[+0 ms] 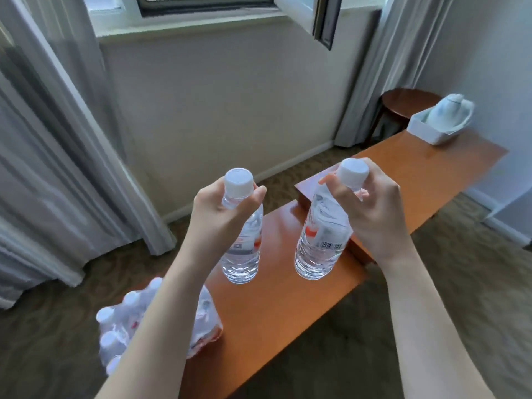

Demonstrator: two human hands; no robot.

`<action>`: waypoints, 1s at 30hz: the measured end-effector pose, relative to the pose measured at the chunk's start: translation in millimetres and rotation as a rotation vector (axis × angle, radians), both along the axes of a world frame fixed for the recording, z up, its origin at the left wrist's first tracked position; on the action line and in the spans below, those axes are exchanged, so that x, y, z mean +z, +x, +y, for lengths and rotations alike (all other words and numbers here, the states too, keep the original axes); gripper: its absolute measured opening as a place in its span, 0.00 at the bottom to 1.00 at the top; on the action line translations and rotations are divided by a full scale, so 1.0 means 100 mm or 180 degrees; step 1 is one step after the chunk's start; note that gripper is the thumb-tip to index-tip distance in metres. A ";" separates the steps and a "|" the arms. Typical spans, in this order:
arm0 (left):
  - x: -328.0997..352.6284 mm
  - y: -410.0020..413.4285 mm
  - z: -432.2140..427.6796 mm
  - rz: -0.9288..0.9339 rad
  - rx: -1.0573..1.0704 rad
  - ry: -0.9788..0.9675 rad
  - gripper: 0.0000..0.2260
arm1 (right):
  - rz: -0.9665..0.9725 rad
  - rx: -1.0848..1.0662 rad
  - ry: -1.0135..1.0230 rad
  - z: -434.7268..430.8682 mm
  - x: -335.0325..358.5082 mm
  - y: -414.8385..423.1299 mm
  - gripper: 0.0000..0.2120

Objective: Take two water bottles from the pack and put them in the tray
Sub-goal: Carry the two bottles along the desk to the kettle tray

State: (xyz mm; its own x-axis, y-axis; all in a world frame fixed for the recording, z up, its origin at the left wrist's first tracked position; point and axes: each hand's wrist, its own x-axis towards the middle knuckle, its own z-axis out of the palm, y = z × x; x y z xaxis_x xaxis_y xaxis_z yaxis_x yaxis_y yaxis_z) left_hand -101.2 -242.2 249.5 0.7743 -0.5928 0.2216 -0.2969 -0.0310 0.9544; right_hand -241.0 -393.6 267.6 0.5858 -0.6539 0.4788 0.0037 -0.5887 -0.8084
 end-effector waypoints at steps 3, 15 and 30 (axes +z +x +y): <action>0.10 -0.51 -0.56 -0.0117 -0.0326 -0.0031 0.12 | 0.0019 -0.0151 -0.0003 -0.44 0.07 -0.63 0.14; 0.35 -2.64 -2.67 -0.0495 -0.1670 -0.0263 0.13 | -0.0101 -0.1668 -0.0134 -1.78 0.26 -3.28 0.15; 0.21 -3.58 -5.23 -0.0581 -0.2510 -0.0345 0.19 | -0.0074 -0.2510 -0.0174 -3.73 0.22 -4.38 0.16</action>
State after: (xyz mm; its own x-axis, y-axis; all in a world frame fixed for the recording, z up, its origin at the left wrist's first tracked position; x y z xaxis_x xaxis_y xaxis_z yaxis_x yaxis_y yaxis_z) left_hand -459.6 -765.4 271.0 0.0847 -0.9163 0.3913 -0.3438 0.3418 0.8746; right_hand -678.7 -766.4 289.2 -0.0513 -0.8473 0.5287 -0.4147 -0.4635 -0.7831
